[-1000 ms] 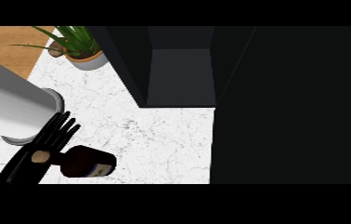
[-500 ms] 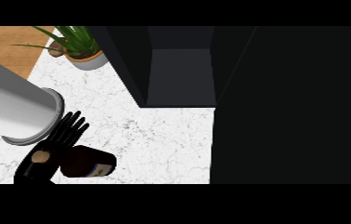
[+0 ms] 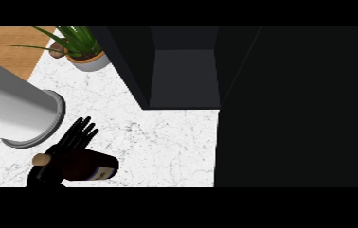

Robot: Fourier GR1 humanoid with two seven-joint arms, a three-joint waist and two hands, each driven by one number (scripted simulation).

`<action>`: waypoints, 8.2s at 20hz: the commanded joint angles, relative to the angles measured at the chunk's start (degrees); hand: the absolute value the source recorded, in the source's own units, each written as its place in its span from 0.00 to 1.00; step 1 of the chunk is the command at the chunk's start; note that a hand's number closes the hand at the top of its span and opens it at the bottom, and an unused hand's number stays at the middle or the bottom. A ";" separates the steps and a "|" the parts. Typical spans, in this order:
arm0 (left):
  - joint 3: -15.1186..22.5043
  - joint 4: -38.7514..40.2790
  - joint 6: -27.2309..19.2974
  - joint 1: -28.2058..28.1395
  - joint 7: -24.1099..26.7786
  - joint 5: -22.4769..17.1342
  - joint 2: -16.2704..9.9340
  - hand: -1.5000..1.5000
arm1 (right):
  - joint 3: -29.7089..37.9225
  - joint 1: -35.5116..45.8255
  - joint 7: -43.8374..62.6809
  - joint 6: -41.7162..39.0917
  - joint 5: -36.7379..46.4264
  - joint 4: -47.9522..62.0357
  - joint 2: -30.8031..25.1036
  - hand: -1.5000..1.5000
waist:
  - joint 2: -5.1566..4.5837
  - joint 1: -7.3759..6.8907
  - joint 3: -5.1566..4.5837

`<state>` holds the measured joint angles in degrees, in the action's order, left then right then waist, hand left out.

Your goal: Pick up the wine, place it into the cabinet and close the cabinet

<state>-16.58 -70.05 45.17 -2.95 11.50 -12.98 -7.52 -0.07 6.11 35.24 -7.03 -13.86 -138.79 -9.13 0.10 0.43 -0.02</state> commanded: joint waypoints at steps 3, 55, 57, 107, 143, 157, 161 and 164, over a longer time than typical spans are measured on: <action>0.87 3.86 1.28 0.74 2.76 1.15 -0.38 0.00 | 2.13 -2.90 0.84 -0.81 -4.64 -6.75 0.32 0.00 | -0.03 -0.18 0.02; 23.85 -37.34 -44.76 -5.49 -1.22 7.11 7.52 1.00 | 4.29 -4.05 3.06 -1.51 -7.40 -8.32 0.79 0.00 | 0.11 0.15 0.05; 24.09 -37.40 -46.51 -0.52 -5.03 7.47 7.52 1.00 | 4.20 -5.59 0.22 -3.74 -7.47 -6.54 0.86 0.00 | 0.02 0.27 0.07; 46.41 -7.72 -86.56 30.99 1.50 -4.24 7.52 1.00 | 6.20 -4.51 2.22 -4.61 -9.60 -7.94 -0.10 0.00 | -0.06 0.53 0.01; 33.38 25.35 -79.90 47.90 13.58 -12.31 7.49 1.00 | 3.21 -1.86 2.50 -1.78 -6.58 -6.04 1.65 0.00 | -0.28 1.02 -0.02; 25.80 40.85 -80.45 59.69 22.07 -9.76 7.51 1.00 | 2.41 -4.02 0.38 -3.80 -7.47 -6.22 2.16 0.00 | -0.36 1.51 0.01; 21.79 47.37 -78.64 61.36 28.04 -11.60 7.49 1.00 | 3.45 -5.33 -1.34 -5.19 -7.99 -4.60 2.11 0.00 | -0.77 2.64 0.01; 21.09 50.21 -78.33 63.77 28.24 -12.05 7.49 1.00 | 3.18 -3.44 0.38 -3.85 -7.55 -5.46 1.73 0.00 | -0.77 2.73 -0.02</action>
<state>6.35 -24.32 -32.37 58.29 37.54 -23.86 -0.46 2.14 4.18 32.07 -11.66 -17.35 -136.72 -6.67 -0.48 2.30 -0.02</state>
